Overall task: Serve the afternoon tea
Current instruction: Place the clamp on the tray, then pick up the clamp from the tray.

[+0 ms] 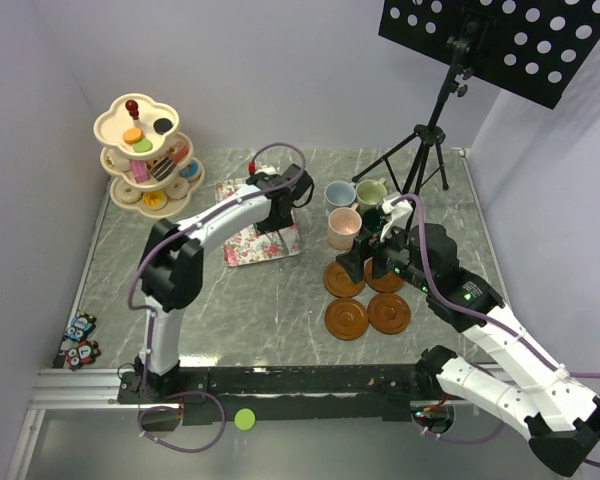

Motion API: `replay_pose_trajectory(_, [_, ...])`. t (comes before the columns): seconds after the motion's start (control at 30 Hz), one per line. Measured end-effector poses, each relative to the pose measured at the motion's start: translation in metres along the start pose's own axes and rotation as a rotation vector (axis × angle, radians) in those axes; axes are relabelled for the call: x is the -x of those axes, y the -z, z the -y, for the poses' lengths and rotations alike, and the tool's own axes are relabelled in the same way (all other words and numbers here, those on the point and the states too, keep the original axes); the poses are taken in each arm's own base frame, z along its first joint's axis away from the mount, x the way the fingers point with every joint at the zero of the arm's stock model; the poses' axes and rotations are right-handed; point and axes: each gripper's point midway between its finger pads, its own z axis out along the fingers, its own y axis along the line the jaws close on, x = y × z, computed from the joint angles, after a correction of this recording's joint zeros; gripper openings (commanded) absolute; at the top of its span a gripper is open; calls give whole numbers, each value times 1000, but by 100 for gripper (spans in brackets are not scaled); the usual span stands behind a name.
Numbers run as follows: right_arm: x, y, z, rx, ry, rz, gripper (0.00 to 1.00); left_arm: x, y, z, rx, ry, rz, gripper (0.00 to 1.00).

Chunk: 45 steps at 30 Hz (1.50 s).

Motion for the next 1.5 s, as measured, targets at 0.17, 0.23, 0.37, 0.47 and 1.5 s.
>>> replay_pose_trajectory(0.17, [-5,1,6,-28,0,2,87,-22,-35,1,70,24,-35,58])
replay_pose_trajectory(0.23, [-10,-1,8,-34,-2,-9,87,-29,-41,6,69,39,-44,68])
replay_pose_trajectory(0.37, [-21,-10,11,-42,-8,-44,87,-50,-51,19,61,41,-88,80])
replay_pose_trajectory(0.47, [-32,-19,15,-51,-12,-82,87,-59,-56,28,38,37,-108,92])
replay_pose_trajectory(1.5, [-32,-222,54,-58,-33,-289,90,76,58,-156,-186,397,152,100])
